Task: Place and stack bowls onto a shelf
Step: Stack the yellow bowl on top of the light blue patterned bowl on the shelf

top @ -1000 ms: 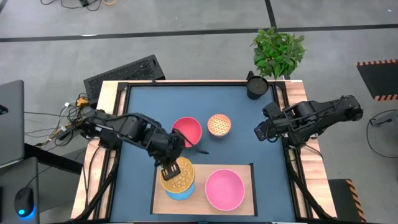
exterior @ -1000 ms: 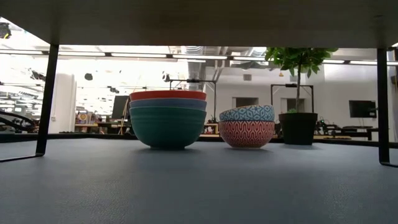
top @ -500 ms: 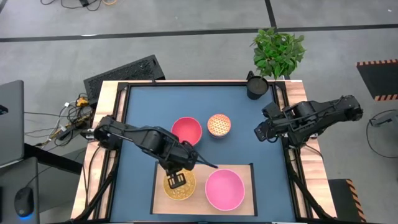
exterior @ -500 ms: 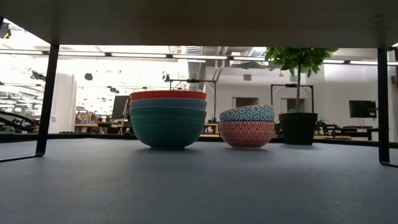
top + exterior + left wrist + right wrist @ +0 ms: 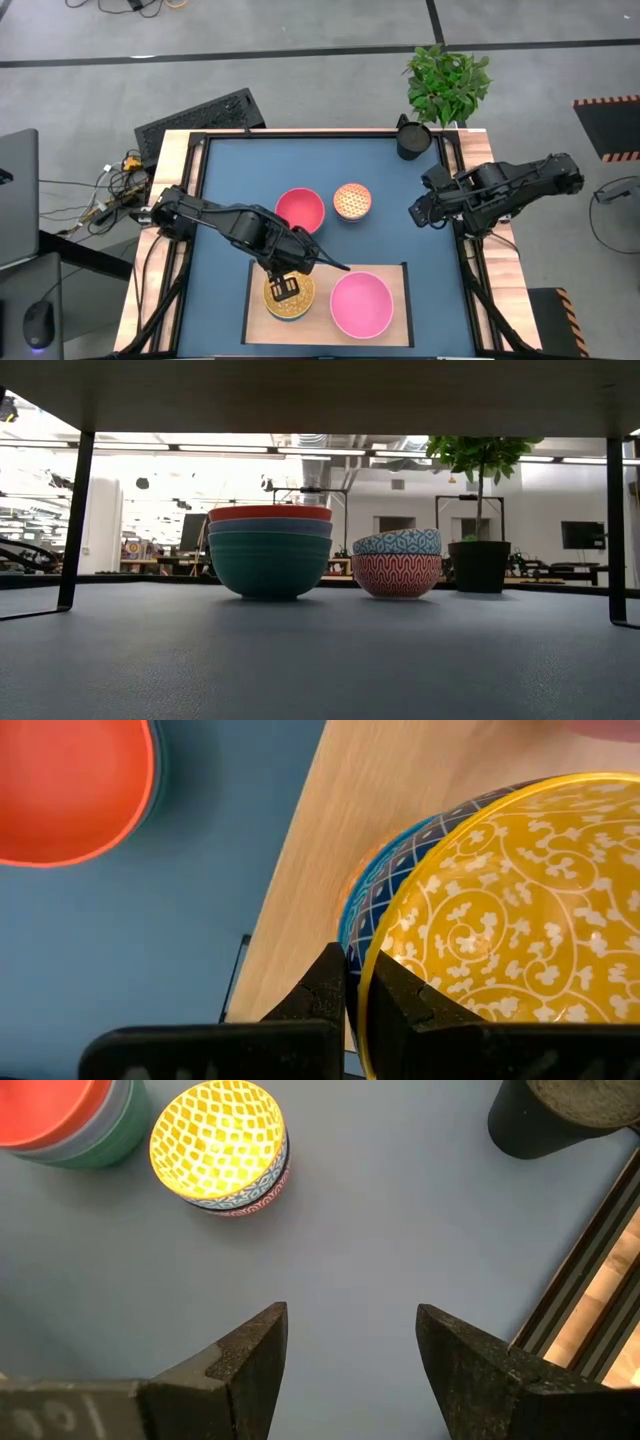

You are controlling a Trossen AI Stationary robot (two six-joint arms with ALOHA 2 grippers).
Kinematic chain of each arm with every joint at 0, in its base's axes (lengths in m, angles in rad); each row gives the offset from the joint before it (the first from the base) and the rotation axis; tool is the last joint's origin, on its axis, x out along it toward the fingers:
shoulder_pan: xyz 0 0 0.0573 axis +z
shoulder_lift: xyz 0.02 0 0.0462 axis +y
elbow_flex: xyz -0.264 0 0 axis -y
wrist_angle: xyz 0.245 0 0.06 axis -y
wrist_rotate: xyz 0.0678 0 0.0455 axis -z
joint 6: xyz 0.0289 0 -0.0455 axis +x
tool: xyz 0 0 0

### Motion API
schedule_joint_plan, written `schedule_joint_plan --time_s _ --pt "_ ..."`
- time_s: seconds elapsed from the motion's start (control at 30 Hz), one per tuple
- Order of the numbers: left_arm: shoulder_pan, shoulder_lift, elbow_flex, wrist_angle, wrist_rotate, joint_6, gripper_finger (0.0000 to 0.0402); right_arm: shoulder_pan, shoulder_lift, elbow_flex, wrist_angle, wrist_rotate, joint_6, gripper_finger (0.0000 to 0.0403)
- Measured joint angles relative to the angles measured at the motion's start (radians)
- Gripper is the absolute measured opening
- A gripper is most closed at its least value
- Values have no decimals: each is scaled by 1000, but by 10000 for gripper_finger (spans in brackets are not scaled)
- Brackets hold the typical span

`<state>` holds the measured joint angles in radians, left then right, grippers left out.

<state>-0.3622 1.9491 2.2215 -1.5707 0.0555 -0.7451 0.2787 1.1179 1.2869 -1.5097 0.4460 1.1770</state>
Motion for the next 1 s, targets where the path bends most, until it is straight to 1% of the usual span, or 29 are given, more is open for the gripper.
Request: schedule_joint_plan --time_s 0.37,0.73,1.0 --pt "-7 0 0 0 17 -9 0 0 0 0 0 0 26 249" --pt "-11 0 0 0 -15 -26 0 0 0 0 0 0 27 249" --pt "-11 0 0 0 -18 -37 0 0 0 0 0 0 27 249"
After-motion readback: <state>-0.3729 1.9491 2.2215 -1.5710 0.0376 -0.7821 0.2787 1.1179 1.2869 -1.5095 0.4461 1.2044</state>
